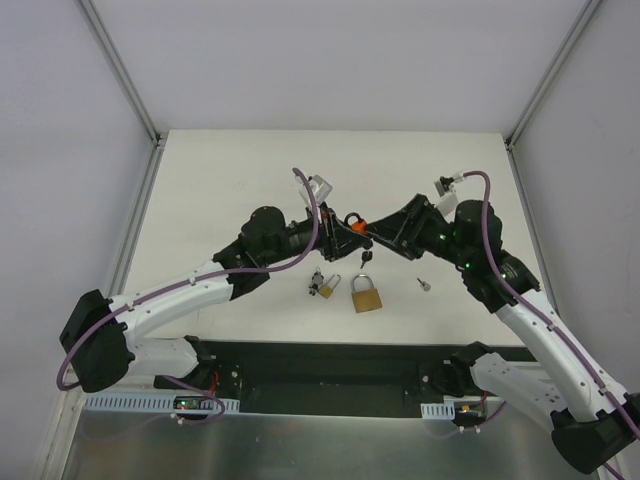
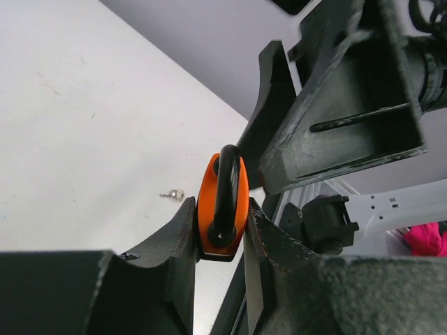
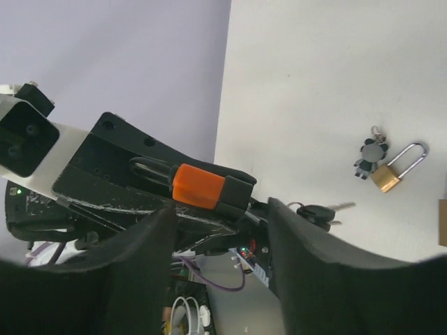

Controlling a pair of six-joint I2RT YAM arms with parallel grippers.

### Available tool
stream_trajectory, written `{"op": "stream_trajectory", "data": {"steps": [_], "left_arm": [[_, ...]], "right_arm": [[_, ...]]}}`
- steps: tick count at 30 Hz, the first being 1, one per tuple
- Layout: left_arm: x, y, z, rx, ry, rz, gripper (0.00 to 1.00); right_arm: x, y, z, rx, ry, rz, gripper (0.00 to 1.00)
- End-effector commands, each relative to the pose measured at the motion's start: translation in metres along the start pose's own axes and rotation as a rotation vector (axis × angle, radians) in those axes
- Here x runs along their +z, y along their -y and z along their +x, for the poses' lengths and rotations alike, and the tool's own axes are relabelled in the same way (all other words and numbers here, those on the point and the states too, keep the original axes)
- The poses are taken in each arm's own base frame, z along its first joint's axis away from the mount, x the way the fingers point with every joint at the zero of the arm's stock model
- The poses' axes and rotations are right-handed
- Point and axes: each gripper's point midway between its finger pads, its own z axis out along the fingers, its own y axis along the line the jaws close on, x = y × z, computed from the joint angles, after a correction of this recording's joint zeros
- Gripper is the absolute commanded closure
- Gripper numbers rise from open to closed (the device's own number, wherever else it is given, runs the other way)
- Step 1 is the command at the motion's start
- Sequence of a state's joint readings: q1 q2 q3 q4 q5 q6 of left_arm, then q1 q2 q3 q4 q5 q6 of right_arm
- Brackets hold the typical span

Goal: Lock with the key
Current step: Remove the key.

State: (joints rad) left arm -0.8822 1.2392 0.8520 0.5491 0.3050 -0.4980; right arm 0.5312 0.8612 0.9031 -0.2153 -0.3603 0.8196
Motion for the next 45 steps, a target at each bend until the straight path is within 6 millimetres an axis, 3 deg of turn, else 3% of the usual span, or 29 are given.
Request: {"op": "stream_trajectory", "data": {"steps": [1, 3, 5, 9, 10, 15, 25, 31, 34, 35, 38, 40, 42, 43, 44, 45], "left_arm": [[-0.013, 0.017, -0.027, 0.009, 0.028, 0.022, 1.0], [-0.018, 0.02, -0.02, 0.018, -0.042, 0.028, 1.0], [-0.023, 0.023, -0.013, 0.019, -0.122, 0.03, 1.0], [-0.036, 0.037, -0.004, 0.045, -0.218, 0.108, 1.0], [-0.04, 0.046, -0.002, 0.043, -0.242, 0.163, 1.0], [-0.053, 0.07, 0.001, 0.033, -0.294, 0.302, 1.0], [-0.057, 0.085, -0.003, 0.023, -0.314, 0.377, 1.0], [-0.055, 0.089, -0.008, 0.021, -0.302, 0.392, 1.0], [-0.054, 0.09, -0.009, 0.019, -0.301, 0.399, 1.0], [-0.054, 0.09, -0.009, 0.017, -0.305, 0.403, 1.0], [-0.053, 0.09, -0.008, 0.014, -0.307, 0.405, 1.0], [-0.053, 0.089, -0.008, 0.015, -0.304, 0.398, 0.98], [-0.051, 0.085, -0.009, 0.011, -0.292, 0.369, 0.78], [-0.051, 0.082, -0.01, 0.009, -0.285, 0.354, 0.63], [-0.049, 0.075, -0.012, 0.0, -0.263, 0.306, 0.34], [-0.049, 0.072, -0.013, -0.005, -0.251, 0.284, 0.25]], "right_arm": [[-0.013, -0.01, -0.018, -0.181, 0.073, 0.004, 0.35], [-0.018, -0.021, -0.026, -0.293, 0.087, -0.018, 0.23], [-0.019, -0.028, -0.024, -0.39, 0.05, -0.049, 0.17], [-0.013, -0.053, -0.012, -0.523, -0.11, -0.174, 0.18], [-0.015, -0.059, 0.001, -0.536, -0.191, -0.239, 0.19], [-0.013, -0.071, 0.018, -0.569, -0.316, -0.379, 0.39], [-0.023, -0.075, 0.045, -0.62, -0.409, -0.487, 0.52], [-0.017, -0.064, 0.057, -0.618, -0.437, -0.463, 0.58], [-0.014, -0.065, 0.057, -0.627, -0.423, -0.452, 0.72], [-0.014, -0.066, 0.056, -0.63, -0.417, -0.447, 0.82], [-0.011, -0.066, 0.049, -0.638, -0.378, -0.414, 0.98], [-0.008, -0.067, 0.04, -0.647, -0.324, -0.378, 0.99], [-0.01, -0.069, 0.033, -0.655, -0.282, -0.354, 0.99], [-0.008, -0.07, 0.026, -0.66, -0.241, -0.328, 0.99], [-0.011, -0.075, 0.02, -0.666, -0.209, -0.324, 1.0], [-0.01, -0.075, 0.012, -0.665, -0.168, -0.297, 1.0]]}}
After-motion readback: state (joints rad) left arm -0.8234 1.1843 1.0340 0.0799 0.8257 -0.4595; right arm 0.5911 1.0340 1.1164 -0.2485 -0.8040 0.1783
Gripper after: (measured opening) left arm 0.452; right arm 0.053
